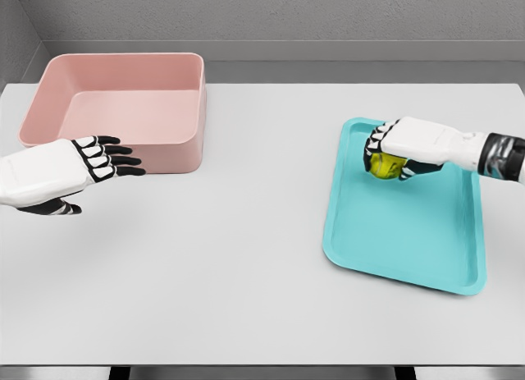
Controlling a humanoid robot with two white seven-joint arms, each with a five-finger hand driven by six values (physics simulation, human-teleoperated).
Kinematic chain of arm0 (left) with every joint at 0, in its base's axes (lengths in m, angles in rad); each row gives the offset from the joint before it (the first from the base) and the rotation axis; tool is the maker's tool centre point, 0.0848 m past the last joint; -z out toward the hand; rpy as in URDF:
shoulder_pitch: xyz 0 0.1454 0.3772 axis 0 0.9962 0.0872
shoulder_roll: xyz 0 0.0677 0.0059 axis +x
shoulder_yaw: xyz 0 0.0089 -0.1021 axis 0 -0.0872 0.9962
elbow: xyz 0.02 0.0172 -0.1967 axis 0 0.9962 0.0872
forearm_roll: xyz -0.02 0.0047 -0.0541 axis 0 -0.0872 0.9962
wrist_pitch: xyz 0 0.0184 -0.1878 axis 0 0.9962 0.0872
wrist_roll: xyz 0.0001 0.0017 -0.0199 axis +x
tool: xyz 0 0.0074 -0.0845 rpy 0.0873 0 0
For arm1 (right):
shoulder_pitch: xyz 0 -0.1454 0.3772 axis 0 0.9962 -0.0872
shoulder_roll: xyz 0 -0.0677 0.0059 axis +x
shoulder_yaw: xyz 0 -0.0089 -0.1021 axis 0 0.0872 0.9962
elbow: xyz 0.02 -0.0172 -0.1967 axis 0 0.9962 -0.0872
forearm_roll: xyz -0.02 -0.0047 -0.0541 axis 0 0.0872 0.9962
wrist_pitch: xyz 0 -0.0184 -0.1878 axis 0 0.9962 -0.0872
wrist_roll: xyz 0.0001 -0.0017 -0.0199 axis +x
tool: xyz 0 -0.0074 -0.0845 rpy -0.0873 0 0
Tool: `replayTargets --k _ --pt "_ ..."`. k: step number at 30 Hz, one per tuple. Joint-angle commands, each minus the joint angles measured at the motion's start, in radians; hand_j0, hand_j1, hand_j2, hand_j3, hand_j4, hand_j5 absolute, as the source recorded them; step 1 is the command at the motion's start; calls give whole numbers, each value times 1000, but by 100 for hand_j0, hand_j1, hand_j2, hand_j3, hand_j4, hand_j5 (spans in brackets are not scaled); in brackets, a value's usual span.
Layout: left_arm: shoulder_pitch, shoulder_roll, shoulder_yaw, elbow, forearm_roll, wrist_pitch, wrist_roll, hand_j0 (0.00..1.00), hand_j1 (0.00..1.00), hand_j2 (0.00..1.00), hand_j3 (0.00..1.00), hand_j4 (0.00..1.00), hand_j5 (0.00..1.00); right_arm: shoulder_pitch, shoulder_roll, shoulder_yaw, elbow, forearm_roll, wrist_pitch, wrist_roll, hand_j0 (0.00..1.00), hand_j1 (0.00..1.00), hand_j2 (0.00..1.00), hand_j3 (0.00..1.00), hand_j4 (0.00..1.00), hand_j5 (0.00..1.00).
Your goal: Put the tennis from the blue tray into the pink basket with both arms
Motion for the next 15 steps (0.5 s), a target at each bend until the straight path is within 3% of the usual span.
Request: replayTargets --k 1,7,15 --pt "0 0 0 0 6 1 1 100 100 100 100 100 100 0 -16 -1 -39 -5 2 -1 42 42 42 42 42 42" --pt "0 0 -2 0 5 1 1 100 100 100 100 100 100 3 -16 2 -142 -1 2 1 42 42 42 42 42 42" --pt "0 0 -2 0 5 1 -1 100 100 100 100 100 100 -2 1 5 -184 10 2 16 41 41 41 41 41 41"
